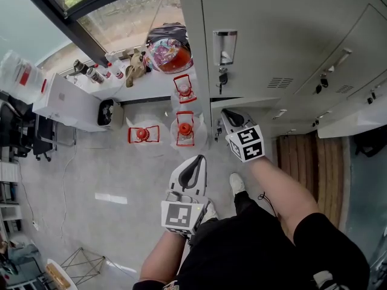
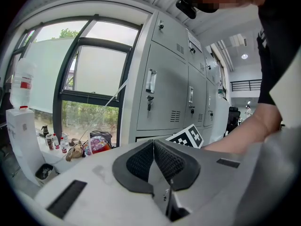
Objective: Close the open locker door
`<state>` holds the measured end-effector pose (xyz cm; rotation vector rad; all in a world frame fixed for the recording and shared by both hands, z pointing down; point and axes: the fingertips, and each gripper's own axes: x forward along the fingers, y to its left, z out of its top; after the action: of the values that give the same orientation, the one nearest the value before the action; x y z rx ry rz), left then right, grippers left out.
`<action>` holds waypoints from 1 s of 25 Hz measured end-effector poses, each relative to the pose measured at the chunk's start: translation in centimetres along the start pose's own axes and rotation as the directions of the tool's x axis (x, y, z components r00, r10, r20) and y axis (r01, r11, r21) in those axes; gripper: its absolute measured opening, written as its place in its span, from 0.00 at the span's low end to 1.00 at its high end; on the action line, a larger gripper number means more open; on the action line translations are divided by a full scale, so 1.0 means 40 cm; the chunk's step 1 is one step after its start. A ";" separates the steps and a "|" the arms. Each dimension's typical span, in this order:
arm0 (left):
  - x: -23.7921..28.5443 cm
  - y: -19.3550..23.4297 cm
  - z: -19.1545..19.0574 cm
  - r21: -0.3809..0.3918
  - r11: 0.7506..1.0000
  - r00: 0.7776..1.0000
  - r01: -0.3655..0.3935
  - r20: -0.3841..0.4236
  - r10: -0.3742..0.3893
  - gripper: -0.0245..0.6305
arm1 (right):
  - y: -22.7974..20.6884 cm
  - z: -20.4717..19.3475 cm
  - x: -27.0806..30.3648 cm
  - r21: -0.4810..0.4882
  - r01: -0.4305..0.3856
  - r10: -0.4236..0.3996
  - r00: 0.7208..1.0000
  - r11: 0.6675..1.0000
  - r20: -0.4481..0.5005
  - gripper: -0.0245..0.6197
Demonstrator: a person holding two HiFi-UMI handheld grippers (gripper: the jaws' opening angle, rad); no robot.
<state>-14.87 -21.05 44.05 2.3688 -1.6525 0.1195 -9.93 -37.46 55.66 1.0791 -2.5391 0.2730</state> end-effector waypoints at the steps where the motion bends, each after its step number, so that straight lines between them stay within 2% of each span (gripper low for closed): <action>1: 0.003 0.001 0.000 -0.001 1.000 1.000 -0.001 -0.001 0.001 0.07 | -0.005 0.003 0.005 0.002 0.001 -0.001 1.000 1.000 0.002 0.12; 7: 0.015 0.007 0.002 -0.006 1.000 1.000 -0.008 0.000 0.008 0.07 | -0.028 0.015 0.032 0.009 0.007 -0.007 1.000 1.000 0.007 0.12; 11: 0.016 0.010 0.003 -0.023 1.000 1.000 -0.019 -0.002 0.018 0.07 | -0.054 0.018 0.040 0.046 0.028 -0.028 1.000 0.999 0.012 0.12; 16: 0.015 0.015 -0.010 0.017 1.000 1.000 -0.013 -0.006 0.013 0.07 | -0.061 0.016 0.041 0.052 0.028 -0.029 1.000 0.998 0.013 0.12; 25: 0.013 0.006 0.000 -0.016 1.000 1.000 -0.026 -0.009 0.026 0.07 | -0.063 0.006 0.044 0.057 0.028 -0.028 1.000 0.998 0.003 0.12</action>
<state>-14.90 -21.61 44.21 2.3326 -1.6749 0.1207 -9.29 -40.45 56.23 1.1366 -2.5315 0.3380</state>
